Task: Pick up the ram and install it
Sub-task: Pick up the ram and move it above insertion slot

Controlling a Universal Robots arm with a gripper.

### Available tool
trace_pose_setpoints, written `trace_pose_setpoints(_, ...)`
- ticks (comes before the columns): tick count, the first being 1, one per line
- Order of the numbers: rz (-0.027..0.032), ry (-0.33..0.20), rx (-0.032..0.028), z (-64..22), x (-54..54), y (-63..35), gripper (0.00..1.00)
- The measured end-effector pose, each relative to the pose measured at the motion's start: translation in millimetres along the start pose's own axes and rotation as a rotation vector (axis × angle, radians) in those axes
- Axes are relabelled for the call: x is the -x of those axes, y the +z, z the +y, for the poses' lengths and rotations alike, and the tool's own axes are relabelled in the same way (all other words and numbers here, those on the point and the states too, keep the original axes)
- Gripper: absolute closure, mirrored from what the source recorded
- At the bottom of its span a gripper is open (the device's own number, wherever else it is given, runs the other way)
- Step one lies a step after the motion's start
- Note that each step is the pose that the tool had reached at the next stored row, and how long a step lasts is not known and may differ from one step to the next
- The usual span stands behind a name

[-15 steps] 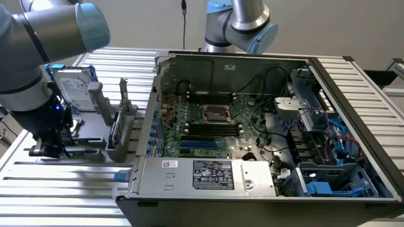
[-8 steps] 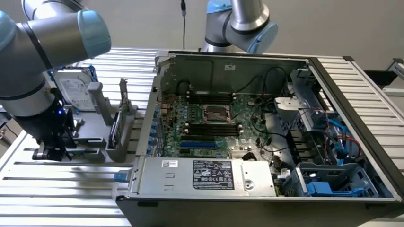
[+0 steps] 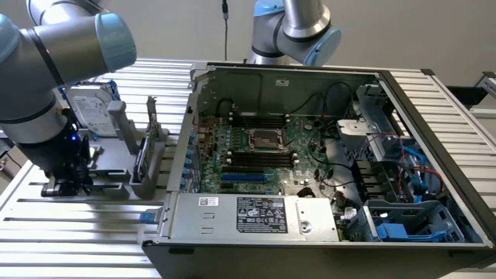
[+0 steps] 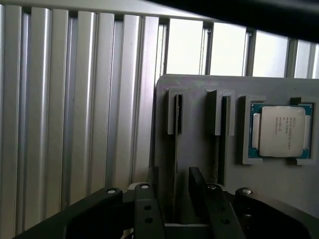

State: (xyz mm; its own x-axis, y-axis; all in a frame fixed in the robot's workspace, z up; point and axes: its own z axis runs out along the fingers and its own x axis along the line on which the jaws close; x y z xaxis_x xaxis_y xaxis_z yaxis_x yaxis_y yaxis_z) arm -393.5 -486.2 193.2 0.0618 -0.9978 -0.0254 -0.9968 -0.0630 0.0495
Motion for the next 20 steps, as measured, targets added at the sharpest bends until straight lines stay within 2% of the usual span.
trace_pose_setpoints(1,0.0000,0.000,0.0000,0.0,0.0,0.0,0.66)
trace_pose_setpoints(2,0.0000,0.000,0.0000,0.0,0.0,0.0,0.73)
trace_pose_setpoints(15,-0.0058,0.000,-0.0005,0.0,0.1,0.1,0.73)
trace_pose_setpoints(17,-0.0060,0.000,-0.0004,0.0,0.1,0.0,0.75)
trace_pose_setpoints(18,-0.0061,0.000,-0.0004,0.0,0.1,0.0,0.83)
trace_pose_setpoints(20,-0.0062,0.000,-0.0004,-0.1,0.0,0.0,0.83)
